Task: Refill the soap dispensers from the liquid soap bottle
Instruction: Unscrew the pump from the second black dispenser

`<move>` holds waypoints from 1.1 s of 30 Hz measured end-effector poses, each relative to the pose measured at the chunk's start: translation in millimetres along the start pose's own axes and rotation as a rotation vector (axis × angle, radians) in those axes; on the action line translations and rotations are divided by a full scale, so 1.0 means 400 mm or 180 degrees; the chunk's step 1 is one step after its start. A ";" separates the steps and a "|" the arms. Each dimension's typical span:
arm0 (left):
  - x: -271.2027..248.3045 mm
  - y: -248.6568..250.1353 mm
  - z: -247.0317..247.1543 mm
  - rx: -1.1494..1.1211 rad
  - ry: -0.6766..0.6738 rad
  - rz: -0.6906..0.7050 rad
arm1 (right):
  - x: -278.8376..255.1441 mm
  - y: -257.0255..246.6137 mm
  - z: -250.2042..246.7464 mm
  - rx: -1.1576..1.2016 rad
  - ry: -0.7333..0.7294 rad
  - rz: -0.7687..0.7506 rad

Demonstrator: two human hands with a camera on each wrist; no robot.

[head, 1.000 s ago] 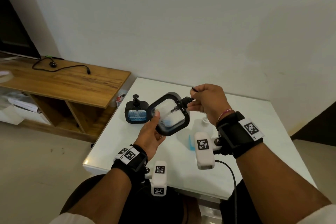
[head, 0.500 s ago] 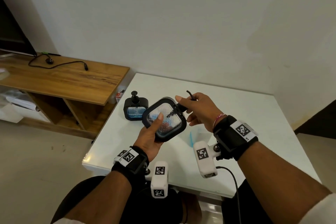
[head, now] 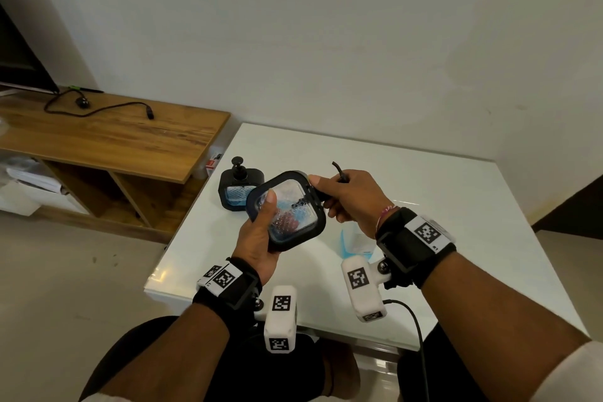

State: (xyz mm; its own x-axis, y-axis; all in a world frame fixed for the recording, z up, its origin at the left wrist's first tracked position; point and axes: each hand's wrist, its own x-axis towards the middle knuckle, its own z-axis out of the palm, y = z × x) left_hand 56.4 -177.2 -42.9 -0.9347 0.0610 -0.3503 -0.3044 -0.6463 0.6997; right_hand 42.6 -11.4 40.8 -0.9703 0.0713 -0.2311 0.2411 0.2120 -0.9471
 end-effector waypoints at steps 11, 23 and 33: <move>0.004 -0.002 0.004 -0.0057 0.0037 -0.0323 | 0.007 0.012 -0.016 -0.0356 -0.0239 -0.0526; 0.003 0.006 0.013 -0.0063 0.0012 -0.0410 | 0.014 0.013 -0.006 -0.0151 0.0011 -0.0471; 0.007 0.012 0.017 -0.0232 0.0144 -0.0469 | 0.019 0.020 0.014 0.0116 0.0347 -0.0270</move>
State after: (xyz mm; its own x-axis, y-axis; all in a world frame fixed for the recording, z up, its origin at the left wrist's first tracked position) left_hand 51.2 -175.0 -36.2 -0.8712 0.1258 -0.4746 -0.4217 -0.6866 0.5922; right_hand 37.0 -14.7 30.4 -0.9789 0.1606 -0.1262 0.1556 0.1864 -0.9701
